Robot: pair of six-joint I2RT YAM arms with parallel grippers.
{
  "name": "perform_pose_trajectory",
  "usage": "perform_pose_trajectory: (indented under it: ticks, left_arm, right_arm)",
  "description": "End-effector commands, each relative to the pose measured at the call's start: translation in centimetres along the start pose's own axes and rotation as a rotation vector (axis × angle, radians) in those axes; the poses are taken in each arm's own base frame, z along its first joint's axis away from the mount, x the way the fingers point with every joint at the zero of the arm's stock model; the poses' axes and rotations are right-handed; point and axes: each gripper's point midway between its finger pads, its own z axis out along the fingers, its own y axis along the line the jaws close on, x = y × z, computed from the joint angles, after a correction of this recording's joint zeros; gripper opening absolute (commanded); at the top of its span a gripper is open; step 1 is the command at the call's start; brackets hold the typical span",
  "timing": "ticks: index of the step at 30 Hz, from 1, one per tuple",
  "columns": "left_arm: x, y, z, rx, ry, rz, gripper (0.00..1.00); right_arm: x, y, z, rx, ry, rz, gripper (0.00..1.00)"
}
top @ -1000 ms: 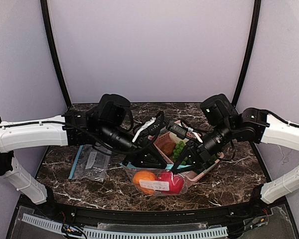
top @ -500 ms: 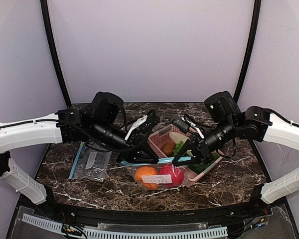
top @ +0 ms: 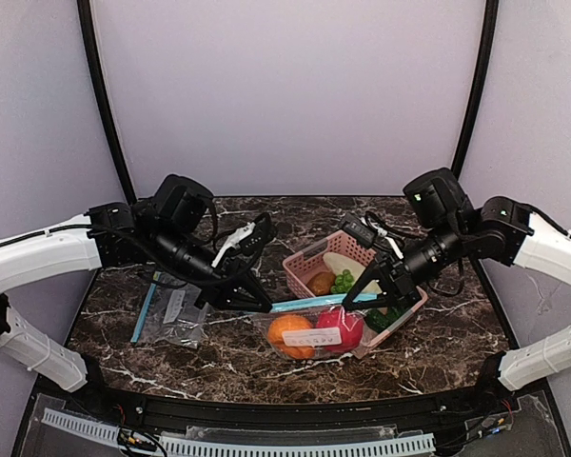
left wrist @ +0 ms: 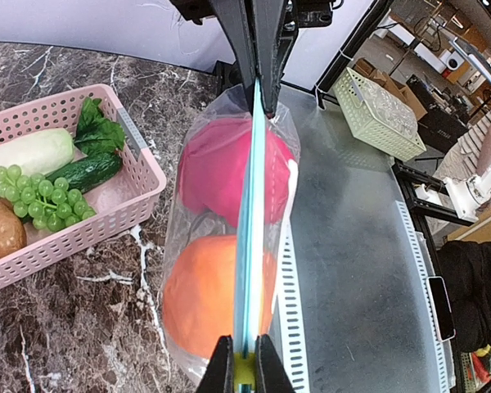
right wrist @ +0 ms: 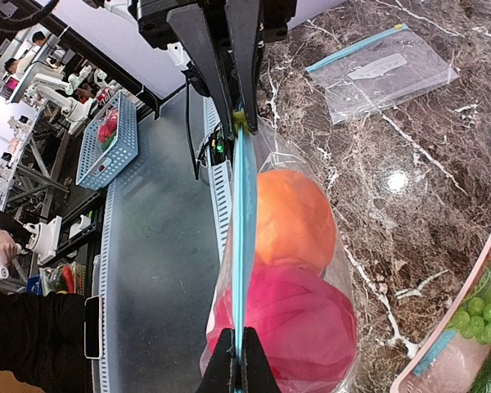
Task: Place the food in the zip-top bag and seal the zipper
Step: Zip the zipper of the food storage bag.
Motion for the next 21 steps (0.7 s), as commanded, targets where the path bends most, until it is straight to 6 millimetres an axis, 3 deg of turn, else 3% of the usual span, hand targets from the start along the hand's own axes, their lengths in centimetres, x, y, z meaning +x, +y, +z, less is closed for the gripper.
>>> perform_pose_trajectory:
  ticks: [1,15,17,19,20,21]
  left_arm:
    - [7.2,0.4,-2.0,-0.056,0.217,-0.186,0.01]
    - [7.6,1.5,-3.1,-0.102,0.217,-0.205,0.01]
    - [7.1,1.6,-2.9,-0.099,0.184,-0.216,0.13]
    - [6.4,2.1,-2.8,-0.128,0.139,-0.255,0.36]
    - [5.7,2.4,-2.9,-0.15,0.105,-0.244,0.53]
    - [5.6,2.6,-2.9,-0.16,0.092,-0.274,0.6]
  right_arm:
    - [0.1,1.2,-2.7,0.027,-0.018,-0.007,0.0]
    - [0.1,1.1,-2.1,-0.002,-0.024,0.018,0.0]
    - [-0.2,1.1,-1.6,-0.025,-0.046,0.024,0.0]
    - [-0.5,0.6,-0.9,-0.026,-0.078,0.034,0.0]
    - [-0.5,0.1,-0.3,-0.023,-0.094,0.049,0.0]
    - [-0.7,-0.3,0.1,-0.024,-0.115,0.06,0.0]
